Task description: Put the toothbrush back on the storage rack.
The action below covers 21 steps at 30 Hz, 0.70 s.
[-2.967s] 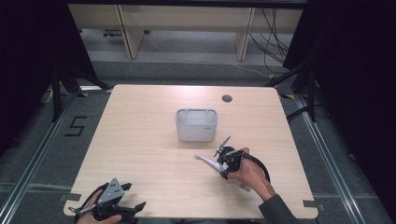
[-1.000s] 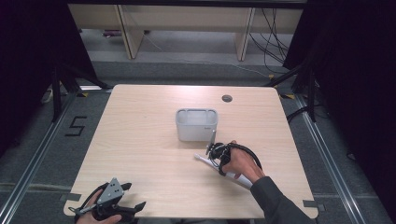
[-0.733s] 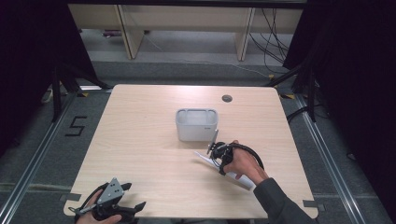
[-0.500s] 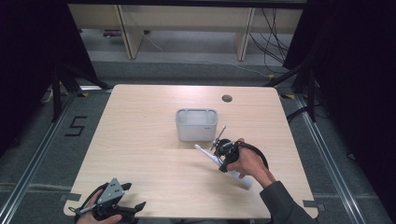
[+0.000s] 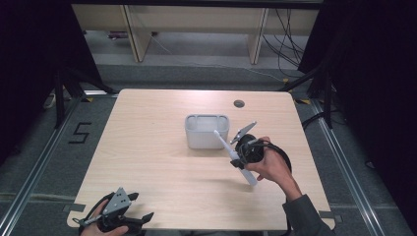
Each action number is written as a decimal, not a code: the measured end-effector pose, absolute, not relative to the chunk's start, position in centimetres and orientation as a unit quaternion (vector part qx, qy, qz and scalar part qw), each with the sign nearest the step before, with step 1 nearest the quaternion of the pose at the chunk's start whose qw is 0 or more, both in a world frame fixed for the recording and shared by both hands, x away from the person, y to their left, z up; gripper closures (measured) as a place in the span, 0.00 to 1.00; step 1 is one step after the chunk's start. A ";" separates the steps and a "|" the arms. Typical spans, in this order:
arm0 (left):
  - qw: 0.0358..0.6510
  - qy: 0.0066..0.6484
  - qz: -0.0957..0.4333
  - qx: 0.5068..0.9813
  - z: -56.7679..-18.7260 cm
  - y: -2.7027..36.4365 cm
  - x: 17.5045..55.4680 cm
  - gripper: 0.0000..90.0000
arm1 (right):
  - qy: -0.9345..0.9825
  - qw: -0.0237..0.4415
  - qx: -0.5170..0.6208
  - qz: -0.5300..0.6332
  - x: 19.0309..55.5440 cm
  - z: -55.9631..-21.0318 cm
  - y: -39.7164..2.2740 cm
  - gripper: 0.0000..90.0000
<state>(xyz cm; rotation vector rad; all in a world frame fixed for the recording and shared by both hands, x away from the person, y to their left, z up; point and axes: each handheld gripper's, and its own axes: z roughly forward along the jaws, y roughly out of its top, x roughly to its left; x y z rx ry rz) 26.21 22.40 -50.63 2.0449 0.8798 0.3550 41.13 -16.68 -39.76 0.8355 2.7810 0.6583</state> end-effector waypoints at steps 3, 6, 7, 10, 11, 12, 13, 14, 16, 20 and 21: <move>0.430 0.352 0.142 0.819 -50.6 22.4 26.2 0.17 | 0.921 0.090 0.288 0.245 41.2 -39.2 -16.9 0.74; 0.429 0.352 0.142 0.819 -50.6 22.4 26.2 0.17 | 0.911 0.094 0.304 0.262 41.1 -38.6 -17.0 0.74; 0.430 0.351 0.143 0.820 -50.6 22.4 26.2 0.17 | 0.910 0.107 0.289 0.276 41.2 -38.5 -17.1 0.74; 0.430 0.352 0.143 0.819 -50.6 22.4 26.2 0.17 | 0.901 0.101 0.300 0.298 41.0 -38.0 -17.2 0.74; 0.430 0.352 0.143 0.819 -50.6 22.4 26.2 0.17 | 0.896 0.108 0.297 0.311 41.1 -38.0 -17.3 0.74; 0.430 0.352 0.143 0.819 -50.6 22.4 26.2 0.17 | 0.896 0.108 0.297 0.311 41.1 -38.0 -17.3 0.74; 0.432 0.350 0.144 0.819 -50.7 22.4 26.2 0.17 | 0.889 0.124 0.284 0.338 41.4 -37.9 -17.6 0.74; 0.432 0.350 0.143 0.819 -50.7 22.4 26.2 0.17 | 0.885 0.120 0.286 0.347 41.4 -37.8 -17.6 0.74; 0.426 0.351 0.143 0.821 -50.6 22.4 26.2 0.17 | 0.882 0.125 0.280 0.358 41.4 -37.7 -17.7 0.74; 0.430 0.352 0.143 0.819 -50.6 22.4 26.2 0.17 | 0.866 0.140 0.284 0.386 41.4 -37.7 -17.4 0.74; 0.427 0.352 0.143 0.820 -50.6 22.4 26.2 0.17 | 0.863 0.135 0.290 0.390 41.4 -37.6 -17.4 0.74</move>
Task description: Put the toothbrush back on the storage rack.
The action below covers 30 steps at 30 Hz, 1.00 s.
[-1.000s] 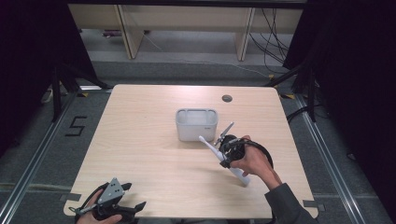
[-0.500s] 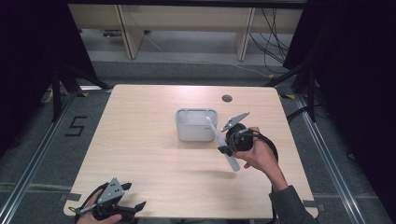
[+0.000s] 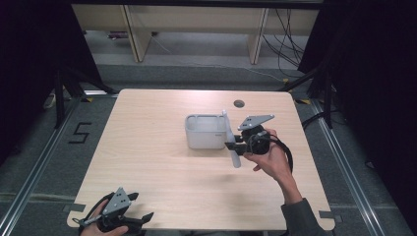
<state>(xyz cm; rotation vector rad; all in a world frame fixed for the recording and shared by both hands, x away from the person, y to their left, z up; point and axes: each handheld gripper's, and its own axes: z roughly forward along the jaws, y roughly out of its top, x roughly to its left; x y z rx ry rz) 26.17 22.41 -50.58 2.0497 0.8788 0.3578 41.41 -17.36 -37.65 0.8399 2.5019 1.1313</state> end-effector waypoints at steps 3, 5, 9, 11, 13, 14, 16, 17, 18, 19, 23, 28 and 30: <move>0.415 0.339 0.150 0.831 -50.5 22.6 26.3 0.17 | 0.860 0.141 0.284 0.400 41.5 -37.5 -17.2 0.74; 0.423 0.349 0.146 0.823 -50.5 22.5 26.2 0.17 | 0.858 0.145 0.276 0.408 41.6 -37.4 -17.1 0.74; 0.431 0.352 0.143 0.818 -50.6 22.4 26.2 0.17 | 0.851 0.150 0.275 0.422 41.8 -37.3 -17.0 0.74; 0.422 0.345 0.148 0.825 -50.5 22.5 26.3 0.17 | 0.843 0.155 0.281 0.432 41.9 -37.0 -16.8 0.74; 0.429 0.350 0.145 0.820 -50.6 22.4 26.2 0.17 | 0.844 0.149 0.277 0.435 41.9 -36.8 -16.7 0.74; 0.429 0.353 0.143 0.819 -50.6 22.4 26.2 0.17 | 0.840 0.152 0.280 0.440 42.0 -36.7 -16.6 0.74; 0.428 0.352 0.143 0.820 -50.6 22.4 26.2 0.17 | 0.839 0.160 0.272 0.443 42.1 -36.4 -16.4 0.74; 0.417 0.342 0.148 0.829 -50.5 22.6 26.3 0.17 | 0.840 0.152 0.282 0.439 42.0 -36.2 -16.4 0.74; 0.431 0.349 0.144 0.820 -50.7 22.4 26.2 0.17 | 0.839 0.155 0.277 0.443 42.2 -36.1 -16.3 0.74; 0.431 0.349 0.144 0.820 -50.7 22.4 26.2 0.17 | 0.839 0.161 0.274 0.442 42.3 -35.9 -16.3 0.74; 0.430 0.352 0.142 0.819 -50.6 22.4 26.2 0.17 | 0.835 0.155 0.286 0.444 42.6 -35.2 -15.8 0.74; 0.425 0.349 0.145 0.823 -50.6 22.5 26.2 0.17 | 0.831 0.153 0.283 0.453 43.2 -34.4 -15.2 0.74; 0.421 0.344 0.148 0.827 -50.5 22.6 26.2 0.17 | 0.832 0.157 0.284 0.451 43.4 -34.1 -15.0 0.74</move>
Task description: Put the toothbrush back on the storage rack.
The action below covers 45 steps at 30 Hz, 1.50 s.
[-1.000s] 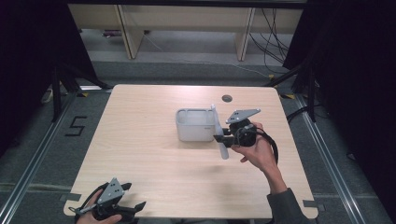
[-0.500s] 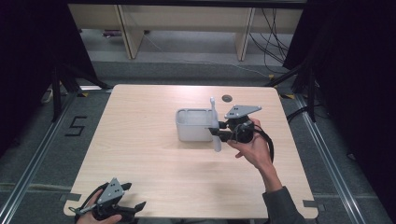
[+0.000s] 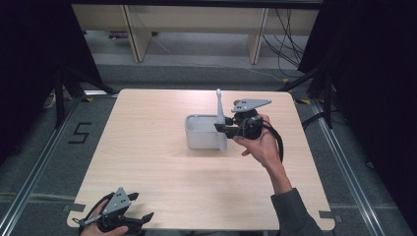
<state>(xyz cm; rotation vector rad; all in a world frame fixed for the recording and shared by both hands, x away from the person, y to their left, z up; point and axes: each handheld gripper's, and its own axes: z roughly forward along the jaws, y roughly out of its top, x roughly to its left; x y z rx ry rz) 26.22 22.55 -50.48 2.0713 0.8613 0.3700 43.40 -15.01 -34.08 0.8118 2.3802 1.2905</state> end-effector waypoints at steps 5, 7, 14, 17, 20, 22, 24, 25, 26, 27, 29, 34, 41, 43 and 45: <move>0.429 0.348 0.146 0.821 -50.6 22.5 26.2 0.17 | 0.830 0.160 0.284 0.453 44.0 -33.2 -14.4 0.74; 0.422 0.342 0.148 0.826 -50.5 22.6 26.2 0.17 | 0.829 0.163 0.283 0.453 44.2 -33.0 -14.3 0.74; 0.425 0.341 0.146 0.826 -50.5 22.6 26.3 0.17 | 0.820 0.170 0.296 0.460 45.5 -31.7 -13.6 0.74; 0.422 0.341 0.149 0.827 -50.4 22.6 26.2 0.17 | 0.816 0.191 0.302 0.454 46.0 -31.4 -13.3 0.74; 0.424 0.342 0.148 0.826 -50.5 22.6 26.2 0.17 | 0.813 0.190 0.309 0.457 46.7 -31.3 -13.1 0.74; 0.423 0.341 0.147 0.827 -50.4 22.6 26.2 0.17 | 0.810 0.195 0.310 0.458 47.2 -31.5 -13.0 0.74; 0.423 0.341 0.149 0.826 -50.5 22.6 26.2 0.17 | 0.808 0.195 0.318 0.457 47.5 -31.7 -12.9 0.74; 0.423 0.341 0.149 0.826 -50.5 22.6 26.2 0.17 | 0.808 0.195 0.318 0.457 47.5 -31.7 -12.9 0.74; 0.423 0.341 0.149 0.826 -50.5 22.6 26.2 0.17 | 0.807 0.198 0.317 0.457 48.0 -32.0 -12.8 0.74; 0.424 0.339 0.148 0.827 -50.5 22.6 26.3 0.17 | 0.804 0.196 0.322 0.459 48.0 -32.1 -12.6 0.74; 0.424 0.338 0.148 0.827 -50.5 22.6 26.3 0.17 | 0.804 0.199 0.320 0.461 48.3 -32.2 -12.5 0.74; 0.422 0.340 0.148 0.827 -50.4 22.6 26.2 0.17 | 0.803 0.198 0.325 0.458 49.1 -32.6 -11.8 0.74; 0.429 0.346 0.143 0.822 -50.5 22.4 26.1 0.17 | 0.803 0.199 0.333 0.453 49.8 -33.4 -10.9 0.74; 0.428 0.345 0.143 0.823 -50.5 22.4 26.1 0.17 | 0.808 0.205 0.326 0.445 50.2 -33.8 -10.7 0.74; 0.427 0.345 0.143 0.823 -50.5 22.5 26.2 0.17 | 0.809 0.198 0.333 0.442 50.1 -33.9 -10.6 0.74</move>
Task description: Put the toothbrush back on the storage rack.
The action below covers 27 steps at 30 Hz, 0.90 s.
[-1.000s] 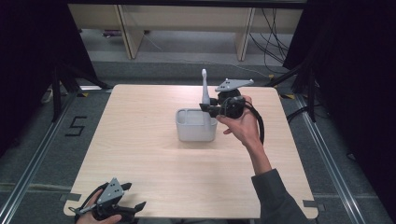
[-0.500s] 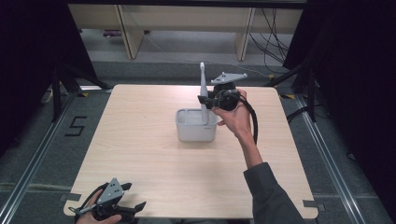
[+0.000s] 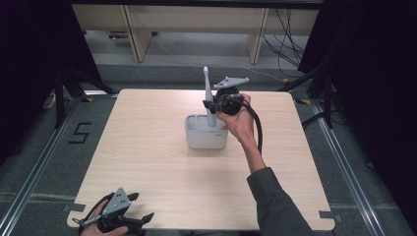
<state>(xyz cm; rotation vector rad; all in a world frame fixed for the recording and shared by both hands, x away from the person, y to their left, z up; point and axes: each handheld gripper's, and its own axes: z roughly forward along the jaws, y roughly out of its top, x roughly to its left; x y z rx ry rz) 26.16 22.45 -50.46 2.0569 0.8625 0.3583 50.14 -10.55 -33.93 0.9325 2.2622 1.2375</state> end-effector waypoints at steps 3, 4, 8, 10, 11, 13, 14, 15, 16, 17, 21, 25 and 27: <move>0.428 0.344 0.141 0.824 -50.4 22.5 26.2 0.17 | 0.815 0.200 0.334 0.430 50.6 -34.8 -9.9 0.74; 0.428 0.344 0.141 0.824 -50.4 22.5 26.2 0.17 | 0.819 0.202 0.330 0.425 50.7 -34.9 -9.8 0.74; 0.429 0.344 0.141 0.823 -50.4 22.5 26.2 0.17 | 0.824 0.209 0.324 0.416 51.1 -35.7 -9.5 0.74; 0.422 0.331 0.153 0.830 -50.4 22.7 26.4 0.17 | 0.821 0.198 0.336 0.417 51.1 -36.2 -9.3 0.74; 0.420 0.326 0.156 0.833 -50.4 22.8 26.4 0.17 | 0.824 0.199 0.336 0.411 51.2 -36.4 -9.3 0.74; 0.420 0.332 0.152 0.831 -50.4 22.7 26.3 0.17 | 0.823 0.193 0.345 0.407 51.3 -37.0 -9.3 0.74; 0.419 0.336 0.149 0.830 -50.4 22.7 26.3 0.17 | 0.828 0.192 0.343 0.400 51.3 -37.1 -9.3 0.74; 0.432 0.347 0.140 0.821 -50.5 22.4 26.1 0.17 | 0.828 0.195 0.343 0.400 51.3 -37.3 -9.2 0.74; 0.432 0.348 0.140 0.820 -50.5 22.4 26.1 0.17 | 0.829 0.191 0.349 0.394 51.3 -37.4 -9.2 0.74; 0.427 0.344 0.143 0.824 -50.5 22.5 26.2 0.17 | 0.828 0.191 0.349 0.396 51.3 -37.6 -9.1 0.74; 0.430 0.344 0.142 0.823 -50.5 22.5 26.1 0.17 | 0.832 0.186 0.351 0.387 51.4 -38.3 -9.0 0.74; 0.433 0.347 0.141 0.820 -50.5 22.4 26.1 0.17 | 0.834 0.194 0.347 0.382 51.6 -39.2 -8.9 0.74; 0.433 0.347 0.141 0.820 -50.5 22.4 26.1 0.17 | 0.837 0.183 0.354 0.374 51.5 -39.4 -8.9 0.74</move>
